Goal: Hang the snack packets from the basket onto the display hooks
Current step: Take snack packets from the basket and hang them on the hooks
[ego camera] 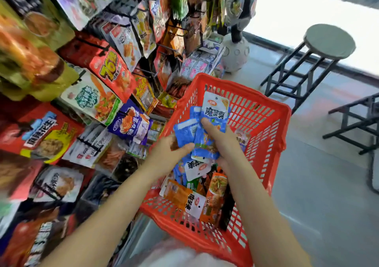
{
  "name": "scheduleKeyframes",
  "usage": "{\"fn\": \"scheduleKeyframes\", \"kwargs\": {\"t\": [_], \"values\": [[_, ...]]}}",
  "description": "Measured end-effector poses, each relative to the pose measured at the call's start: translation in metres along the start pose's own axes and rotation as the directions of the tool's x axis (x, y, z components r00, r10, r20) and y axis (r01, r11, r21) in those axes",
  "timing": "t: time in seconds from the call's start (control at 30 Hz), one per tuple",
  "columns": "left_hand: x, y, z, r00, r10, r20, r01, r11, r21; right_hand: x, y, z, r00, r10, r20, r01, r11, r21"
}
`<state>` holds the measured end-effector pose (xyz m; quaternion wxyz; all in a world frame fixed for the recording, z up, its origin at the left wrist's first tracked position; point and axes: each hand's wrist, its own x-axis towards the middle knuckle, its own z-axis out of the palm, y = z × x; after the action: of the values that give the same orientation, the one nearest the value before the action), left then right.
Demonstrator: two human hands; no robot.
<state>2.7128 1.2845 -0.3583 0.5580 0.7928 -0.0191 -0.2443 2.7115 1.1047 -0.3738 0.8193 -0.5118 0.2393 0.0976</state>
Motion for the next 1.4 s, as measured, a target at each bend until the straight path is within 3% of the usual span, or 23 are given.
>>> {"fn": "scheduleKeyframes", "kwargs": {"t": [0.07, 0.2, 0.43, 0.6, 0.7, 0.8, 0.97, 1.07, 1.13, 1.17, 1.27, 1.3, 1.37, 1.4], "values": [[-0.008, 0.0, 0.0, 0.995, -0.095, -0.023, 0.091, 0.987, -0.135, -0.011, 0.003, 0.005, 0.999, 0.033, 0.01, -0.033, 0.999, 0.024], [-0.022, 0.001, -0.002, 0.985, -0.169, -0.016, 0.161, 0.96, -0.231, -0.018, 0.014, 0.004, 0.992, 0.126, 0.02, -0.126, 0.992, 0.029], [-0.035, -0.008, 0.002, 0.979, -0.188, -0.081, 0.143, 0.909, -0.391, -0.033, 0.028, -0.003, 0.984, 0.18, -0.021, -0.179, 0.984, 0.017], [-0.037, -0.001, 0.001, 0.959, -0.232, -0.162, 0.121, 0.854, -0.506, -0.045, 0.035, 0.001, 0.989, 0.117, 0.087, -0.106, 0.987, -0.122], [-0.039, 0.009, 0.006, 0.96, -0.222, -0.169, 0.097, 0.833, -0.544, -0.05, 0.036, 0.017, 0.995, 0.091, 0.044, -0.079, 0.97, -0.231], [-0.042, 0.023, 0.011, 0.972, -0.211, -0.106, 0.108, 0.795, -0.597, -0.054, 0.034, 0.027, 0.997, 0.071, 0.004, -0.068, 0.967, -0.244], [-0.047, 0.038, 0.004, 0.98, -0.171, -0.099, 0.075, 0.784, -0.617, -0.057, 0.03, 0.035, 0.997, -0.007, 0.08, 0.026, 0.971, -0.236], [-0.05, 0.042, 0.003, 0.98, -0.2, -0.012, 0.132, 0.69, -0.712, -0.059, 0.023, 0.046, 0.981, -0.065, 0.185, 0.115, 0.955, -0.274], [-0.052, 0.045, 0.004, 0.981, -0.188, 0.04, 0.154, 0.647, -0.747, -0.061, 0.015, 0.054, 0.969, -0.148, 0.2, 0.213, 0.909, -0.358], [-0.053, 0.048, 0.005, 0.982, -0.177, 0.071, 0.168, 0.635, -0.754, -0.059, 0.012, 0.057, 0.956, -0.225, 0.186, 0.288, 0.836, -0.468], [-0.052, 0.051, 0.002, 0.985, -0.146, 0.091, 0.165, 0.641, -0.75, -0.05, 0.007, 0.063, 0.869, -0.435, 0.234, 0.447, 0.491, -0.748], [-0.052, 0.054, -0.001, 0.988, -0.142, 0.064, 0.142, 0.656, -0.741, -0.047, 0.005, 0.061, 0.857, -0.447, 0.256, 0.459, 0.437, -0.774], [-0.055, 0.058, -0.01, 0.993, -0.119, -0.023, 0.067, 0.695, -0.716, -0.048, -0.004, 0.065, 0.841, -0.475, 0.26, 0.489, 0.461, -0.741], [-0.057, 0.061, -0.016, 0.992, -0.104, -0.073, 0.022, 0.707, -0.707, -0.051, -0.009, 0.071, 0.849, -0.465, 0.251, 0.495, 0.533, -0.687]]}}
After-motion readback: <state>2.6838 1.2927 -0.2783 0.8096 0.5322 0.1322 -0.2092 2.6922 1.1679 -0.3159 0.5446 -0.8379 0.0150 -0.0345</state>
